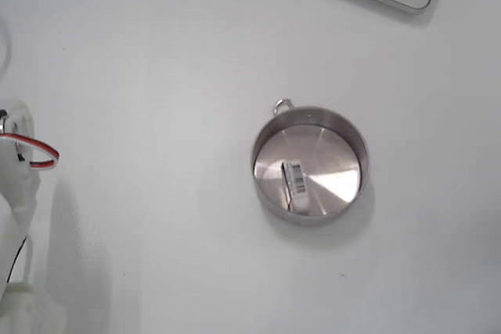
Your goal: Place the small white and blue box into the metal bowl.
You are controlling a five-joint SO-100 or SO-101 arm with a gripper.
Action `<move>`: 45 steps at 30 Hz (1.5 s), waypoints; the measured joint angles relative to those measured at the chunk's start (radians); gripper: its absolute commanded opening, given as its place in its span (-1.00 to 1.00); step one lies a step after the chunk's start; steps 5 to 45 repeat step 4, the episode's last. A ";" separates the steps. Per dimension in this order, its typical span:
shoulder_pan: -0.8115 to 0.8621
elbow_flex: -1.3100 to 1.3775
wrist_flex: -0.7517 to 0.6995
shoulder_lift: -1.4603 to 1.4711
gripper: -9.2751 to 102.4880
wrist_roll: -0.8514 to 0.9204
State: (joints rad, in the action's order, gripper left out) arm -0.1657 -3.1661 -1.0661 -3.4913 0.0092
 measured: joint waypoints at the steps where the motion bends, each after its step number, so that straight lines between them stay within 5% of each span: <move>1: 0.000 0.000 0.000 0.000 -0.93 0.000; 45: 0.000 0.000 0.000 0.000 -0.93 0.000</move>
